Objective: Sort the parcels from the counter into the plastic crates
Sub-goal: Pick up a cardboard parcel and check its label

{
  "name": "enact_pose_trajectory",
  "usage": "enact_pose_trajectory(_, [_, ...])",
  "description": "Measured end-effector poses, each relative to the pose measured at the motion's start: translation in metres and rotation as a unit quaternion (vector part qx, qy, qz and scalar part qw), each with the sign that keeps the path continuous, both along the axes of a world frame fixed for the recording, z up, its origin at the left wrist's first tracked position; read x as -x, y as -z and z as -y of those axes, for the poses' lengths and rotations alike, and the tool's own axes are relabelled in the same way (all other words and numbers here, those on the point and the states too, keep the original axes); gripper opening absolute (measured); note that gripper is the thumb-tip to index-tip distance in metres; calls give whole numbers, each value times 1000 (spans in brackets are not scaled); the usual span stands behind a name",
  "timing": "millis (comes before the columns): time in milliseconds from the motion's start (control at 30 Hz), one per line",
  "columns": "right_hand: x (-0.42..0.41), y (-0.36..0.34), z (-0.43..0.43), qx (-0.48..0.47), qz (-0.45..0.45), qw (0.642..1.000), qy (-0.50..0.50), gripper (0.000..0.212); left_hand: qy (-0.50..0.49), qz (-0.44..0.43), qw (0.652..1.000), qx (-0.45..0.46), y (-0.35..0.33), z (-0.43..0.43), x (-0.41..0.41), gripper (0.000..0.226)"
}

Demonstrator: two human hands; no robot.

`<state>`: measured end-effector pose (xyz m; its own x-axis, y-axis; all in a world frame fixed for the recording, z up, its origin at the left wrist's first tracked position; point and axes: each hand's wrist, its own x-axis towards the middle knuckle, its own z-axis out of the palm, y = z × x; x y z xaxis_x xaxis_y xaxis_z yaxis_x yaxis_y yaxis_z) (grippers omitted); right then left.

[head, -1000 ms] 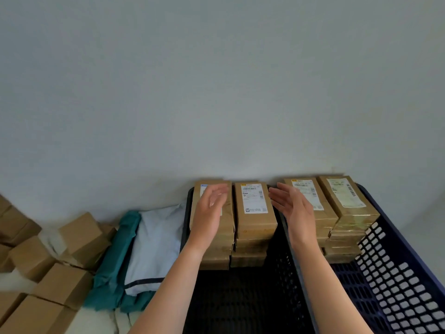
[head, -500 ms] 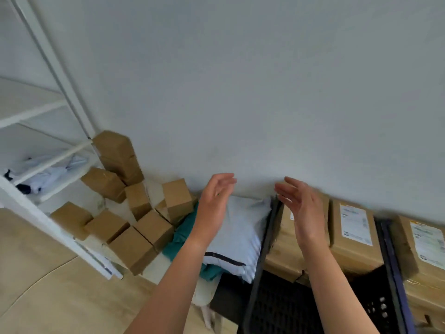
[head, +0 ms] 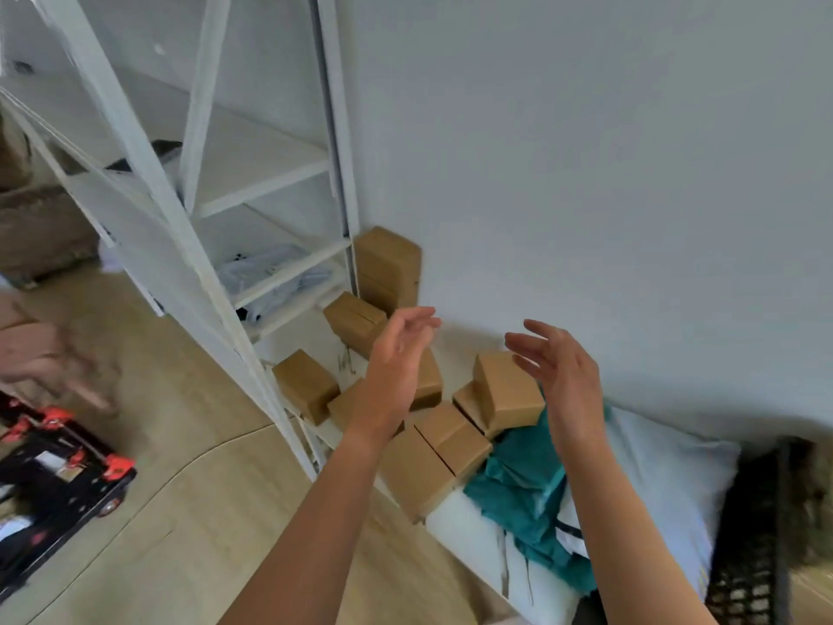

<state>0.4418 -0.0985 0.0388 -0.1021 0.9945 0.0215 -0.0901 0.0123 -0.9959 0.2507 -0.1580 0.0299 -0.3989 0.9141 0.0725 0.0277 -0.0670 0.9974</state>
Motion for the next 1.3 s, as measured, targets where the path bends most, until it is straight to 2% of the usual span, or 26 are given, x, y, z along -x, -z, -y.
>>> enact_pose_trajectory(167, [71, 8, -9, 13, 22, 999, -24, 34, -28, 6, 999, 16, 8, -1, 64, 21])
enact_pose_trajectory(533, [167, 47, -69, 49, 74, 993, -83, 34, -120, 37, 989, 79, 63, -39, 174, 26])
enact_pose_trajectory(600, [188, 66, -86, 59, 99, 988, -105, 30, -137, 26, 984, 108, 76, -50, 193, 26])
enact_pose_trajectory(667, [210, 91, -104, 75, 137, 979, -134, 25, -150, 14, 973, 175, 94, -60, 208, 24])
enact_pose_trajectory(767, [239, 128, -128, 80, 258, 939, -211, 21, -140, -11, 937, 321, 136, -78, 228, 17])
enact_pose_trajectory(833, [256, 157, -135, 104, 348, 893, -265, 33, -50, -45, 885, 462, 165, -83, 229, 8])
enact_pose_trajectory(867, [261, 173, -134, 120, 381, 870, -288, 41, -21, -75, 849, 523, 178, -82, 225, 14])
enact_pose_trajectory(900, [265, 188, -131, 134, 416, 845, -309, 48, -20, -46, 831, 553, 189, -82, 220, 19])
enact_pose_trajectory(967, [268, 219, -127, 145, 478, 798, -338, 52, -3, -26, 807, 590, 205, -78, 206, 23])
enact_pose_trajectory(1033, [266, 241, -121, 166, 512, 765, -353, 46, 25, 30, 803, 595, 217, -80, 195, 34])
enact_pose_trajectory(1133, [259, 262, -113, 204, 520, 745, -365, 36, 49, 110, 803, 583, 228, -83, 183, 21])
enact_pose_trajectory(1233, [255, 265, -112, 236, 516, 744, -354, 35, 81, 67, 812, 574, 232, -96, 188, 24])
enact_pose_trajectory(1300, [255, 257, -118, 249, 517, 747, -335, 36, 126, 7, 808, 575, 231, -109, 196, 23])
